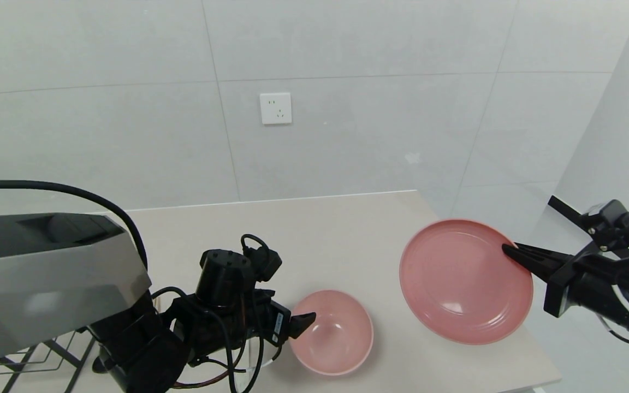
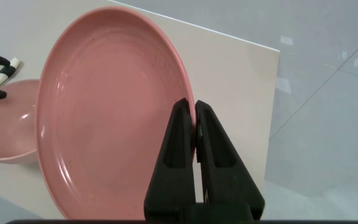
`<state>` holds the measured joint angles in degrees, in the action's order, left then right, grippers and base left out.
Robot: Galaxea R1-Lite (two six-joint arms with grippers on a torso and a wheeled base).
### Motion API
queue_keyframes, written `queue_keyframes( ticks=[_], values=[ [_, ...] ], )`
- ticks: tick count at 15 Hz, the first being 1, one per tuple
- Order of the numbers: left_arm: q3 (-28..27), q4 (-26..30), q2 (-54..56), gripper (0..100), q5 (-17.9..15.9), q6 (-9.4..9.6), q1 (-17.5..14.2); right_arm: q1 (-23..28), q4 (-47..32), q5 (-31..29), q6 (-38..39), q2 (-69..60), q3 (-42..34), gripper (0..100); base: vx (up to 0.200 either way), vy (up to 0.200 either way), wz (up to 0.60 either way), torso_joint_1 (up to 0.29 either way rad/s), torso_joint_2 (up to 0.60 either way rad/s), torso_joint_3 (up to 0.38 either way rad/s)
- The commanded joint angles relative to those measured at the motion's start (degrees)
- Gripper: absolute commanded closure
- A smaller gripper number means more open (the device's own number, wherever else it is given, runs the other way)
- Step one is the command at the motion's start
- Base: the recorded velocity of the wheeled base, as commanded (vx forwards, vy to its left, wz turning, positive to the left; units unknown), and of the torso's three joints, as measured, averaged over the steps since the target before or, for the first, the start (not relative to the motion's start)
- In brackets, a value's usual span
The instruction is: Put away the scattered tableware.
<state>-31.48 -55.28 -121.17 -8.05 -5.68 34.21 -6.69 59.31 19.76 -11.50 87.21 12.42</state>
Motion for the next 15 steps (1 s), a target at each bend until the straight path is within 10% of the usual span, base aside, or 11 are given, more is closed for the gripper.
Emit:
queue_keyframes(
  ticks=[1,13,14,15],
  values=[
    [0.1,-1.1,-3.6,0,0.0,-0.03,0.2,0.1,0.0,0.0,0.0,0.1,0.1,100,0.0,0.0,0.0,0.0,0.0,0.0],
    [-2.6,-0.5,-7.7,0,0.0,-0.12,2.5,0.4,0.0,0.0,0.0,0.0,0.1,100,0.0,0.0,0.0,0.0,0.0,0.0],
    [-2.7,-0.7,-8.4,100,0.0,-0.12,2.6,0.4,0.0,0.0,0.0,0.1,0.1,100,0.0,0.0,0.0,0.0,0.0,0.0],
    [-2.8,-0.7,-8.2,100,0.0,-0.12,2.6,0.4,0.0,0.0,0.0,0.1,0.1,100,0.0,0.0,0.0,0.0,0.0,0.0]
  ],
)
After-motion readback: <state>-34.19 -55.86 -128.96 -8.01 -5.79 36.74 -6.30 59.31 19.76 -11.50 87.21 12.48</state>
